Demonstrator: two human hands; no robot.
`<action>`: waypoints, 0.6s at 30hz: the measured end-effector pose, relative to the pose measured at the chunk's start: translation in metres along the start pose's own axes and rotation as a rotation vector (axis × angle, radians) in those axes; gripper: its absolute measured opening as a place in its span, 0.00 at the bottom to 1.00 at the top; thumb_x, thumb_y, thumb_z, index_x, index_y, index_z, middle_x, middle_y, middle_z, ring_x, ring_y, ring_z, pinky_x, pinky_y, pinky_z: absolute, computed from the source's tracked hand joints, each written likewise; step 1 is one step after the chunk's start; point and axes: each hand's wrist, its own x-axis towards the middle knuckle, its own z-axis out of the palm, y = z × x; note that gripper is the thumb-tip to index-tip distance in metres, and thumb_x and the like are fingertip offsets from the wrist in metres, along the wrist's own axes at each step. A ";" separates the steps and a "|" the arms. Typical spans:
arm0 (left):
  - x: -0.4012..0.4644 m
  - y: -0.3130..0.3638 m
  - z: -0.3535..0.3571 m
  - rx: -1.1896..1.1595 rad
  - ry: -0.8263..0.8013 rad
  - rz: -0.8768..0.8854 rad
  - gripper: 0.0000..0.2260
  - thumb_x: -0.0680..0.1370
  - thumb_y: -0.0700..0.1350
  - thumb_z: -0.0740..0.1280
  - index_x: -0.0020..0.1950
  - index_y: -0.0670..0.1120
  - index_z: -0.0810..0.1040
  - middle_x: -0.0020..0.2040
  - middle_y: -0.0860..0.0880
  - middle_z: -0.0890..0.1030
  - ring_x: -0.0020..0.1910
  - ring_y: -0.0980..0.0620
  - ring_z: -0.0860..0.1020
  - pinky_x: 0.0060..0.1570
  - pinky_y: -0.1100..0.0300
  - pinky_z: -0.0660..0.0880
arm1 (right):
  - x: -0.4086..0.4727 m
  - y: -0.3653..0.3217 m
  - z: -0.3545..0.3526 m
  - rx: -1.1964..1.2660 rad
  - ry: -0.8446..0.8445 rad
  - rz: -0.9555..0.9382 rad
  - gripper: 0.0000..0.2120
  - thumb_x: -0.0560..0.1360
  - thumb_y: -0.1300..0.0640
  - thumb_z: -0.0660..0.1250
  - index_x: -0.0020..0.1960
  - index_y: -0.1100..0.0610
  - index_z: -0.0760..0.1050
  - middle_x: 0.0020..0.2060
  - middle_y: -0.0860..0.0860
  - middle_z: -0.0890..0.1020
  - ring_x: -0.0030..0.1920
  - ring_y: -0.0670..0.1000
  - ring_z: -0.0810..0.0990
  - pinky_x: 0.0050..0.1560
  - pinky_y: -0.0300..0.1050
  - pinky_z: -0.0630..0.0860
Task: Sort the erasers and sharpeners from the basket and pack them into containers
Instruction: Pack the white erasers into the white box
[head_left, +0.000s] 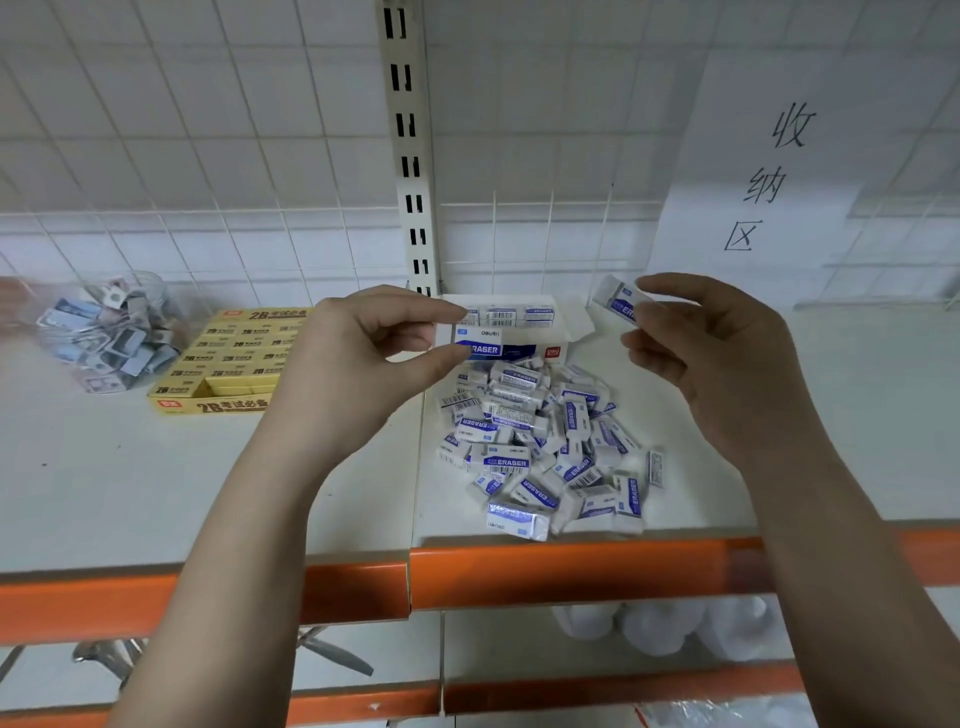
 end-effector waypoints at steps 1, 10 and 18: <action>-0.001 0.001 0.000 -0.014 0.019 -0.014 0.11 0.68 0.39 0.75 0.43 0.54 0.81 0.39 0.51 0.79 0.35 0.62 0.74 0.40 0.73 0.71 | 0.002 -0.002 0.002 -0.005 -0.009 -0.016 0.09 0.75 0.66 0.66 0.47 0.54 0.80 0.32 0.47 0.81 0.36 0.46 0.82 0.44 0.39 0.79; -0.011 -0.009 0.012 -0.123 0.175 -0.290 0.12 0.61 0.52 0.75 0.43 0.55 0.82 0.30 0.57 0.81 0.34 0.58 0.79 0.44 0.63 0.77 | 0.001 0.000 0.019 -0.190 -0.081 -0.021 0.14 0.71 0.65 0.70 0.51 0.49 0.81 0.43 0.49 0.85 0.46 0.49 0.84 0.52 0.46 0.80; -0.013 -0.011 0.007 -0.091 0.168 -0.253 0.10 0.67 0.42 0.75 0.42 0.54 0.81 0.30 0.50 0.80 0.30 0.61 0.72 0.32 0.75 0.69 | 0.006 0.010 0.022 -0.288 -0.096 -0.021 0.14 0.71 0.64 0.71 0.52 0.48 0.80 0.43 0.47 0.85 0.44 0.46 0.85 0.52 0.44 0.80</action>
